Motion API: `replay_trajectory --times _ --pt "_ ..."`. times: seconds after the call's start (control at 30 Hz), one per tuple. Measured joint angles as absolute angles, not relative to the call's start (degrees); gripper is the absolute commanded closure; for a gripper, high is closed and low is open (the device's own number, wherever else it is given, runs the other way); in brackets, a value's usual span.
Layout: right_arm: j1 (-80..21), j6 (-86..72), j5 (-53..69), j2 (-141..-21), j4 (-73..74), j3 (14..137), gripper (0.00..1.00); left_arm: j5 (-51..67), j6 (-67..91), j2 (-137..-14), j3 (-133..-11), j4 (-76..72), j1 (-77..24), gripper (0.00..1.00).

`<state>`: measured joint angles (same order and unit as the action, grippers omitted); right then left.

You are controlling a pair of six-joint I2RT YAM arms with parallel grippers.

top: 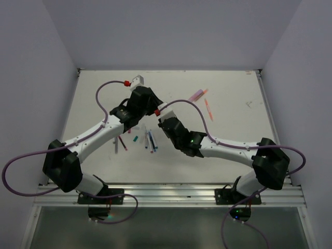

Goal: Open the pen caps

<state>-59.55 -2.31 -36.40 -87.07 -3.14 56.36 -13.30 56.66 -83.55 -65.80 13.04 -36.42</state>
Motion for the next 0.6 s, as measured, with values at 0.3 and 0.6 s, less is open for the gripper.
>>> replay_trajectory --times 0.3,0.6 --pt "-60.1 -2.1 -37.8 -87.7 -3.3 56.7 0.83 -14.0 56.9 -83.7 -65.8 13.5 -36.5 1.0" --pt "-60.1 -3.5 -35.0 -87.3 -2.7 57.0 0.49 -14.2 56.1 -83.2 -64.2 11.1 -36.5 1.0"
